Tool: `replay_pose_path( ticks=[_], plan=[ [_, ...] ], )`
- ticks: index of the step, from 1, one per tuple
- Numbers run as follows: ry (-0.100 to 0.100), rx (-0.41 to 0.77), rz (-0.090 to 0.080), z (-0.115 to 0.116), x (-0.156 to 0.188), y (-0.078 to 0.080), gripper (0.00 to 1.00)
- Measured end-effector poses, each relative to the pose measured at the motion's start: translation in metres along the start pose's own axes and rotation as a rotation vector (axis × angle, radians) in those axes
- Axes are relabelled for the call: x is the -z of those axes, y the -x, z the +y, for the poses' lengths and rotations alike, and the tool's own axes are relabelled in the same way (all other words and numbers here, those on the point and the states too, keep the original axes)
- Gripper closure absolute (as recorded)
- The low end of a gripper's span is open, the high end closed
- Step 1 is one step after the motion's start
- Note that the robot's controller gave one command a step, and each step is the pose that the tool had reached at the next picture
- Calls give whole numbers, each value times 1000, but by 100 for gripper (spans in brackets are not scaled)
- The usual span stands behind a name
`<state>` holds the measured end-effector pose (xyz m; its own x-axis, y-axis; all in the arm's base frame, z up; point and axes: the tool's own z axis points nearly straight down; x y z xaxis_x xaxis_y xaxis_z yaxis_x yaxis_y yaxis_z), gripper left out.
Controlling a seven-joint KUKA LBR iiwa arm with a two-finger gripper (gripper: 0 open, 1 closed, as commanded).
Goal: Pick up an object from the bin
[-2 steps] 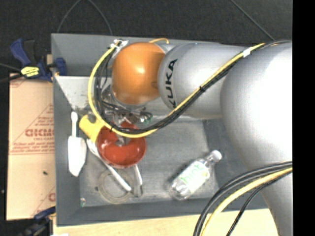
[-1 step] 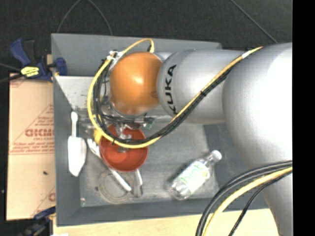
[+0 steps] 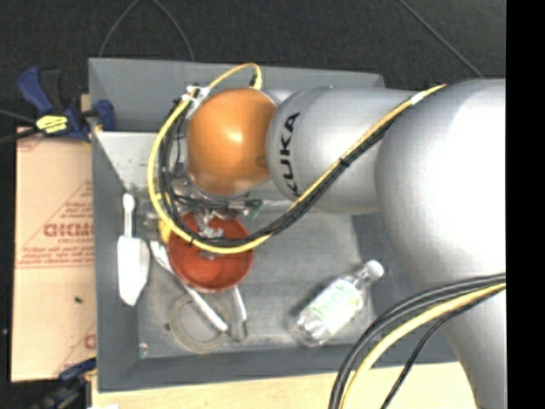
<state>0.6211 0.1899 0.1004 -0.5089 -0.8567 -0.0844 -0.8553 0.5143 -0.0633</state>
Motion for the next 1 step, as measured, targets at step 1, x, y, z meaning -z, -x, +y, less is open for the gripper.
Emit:
replay_pose_path(
  ticks=[1],
  plan=[
    [-3,-133,-7,-22,45,30,0]
  ],
)
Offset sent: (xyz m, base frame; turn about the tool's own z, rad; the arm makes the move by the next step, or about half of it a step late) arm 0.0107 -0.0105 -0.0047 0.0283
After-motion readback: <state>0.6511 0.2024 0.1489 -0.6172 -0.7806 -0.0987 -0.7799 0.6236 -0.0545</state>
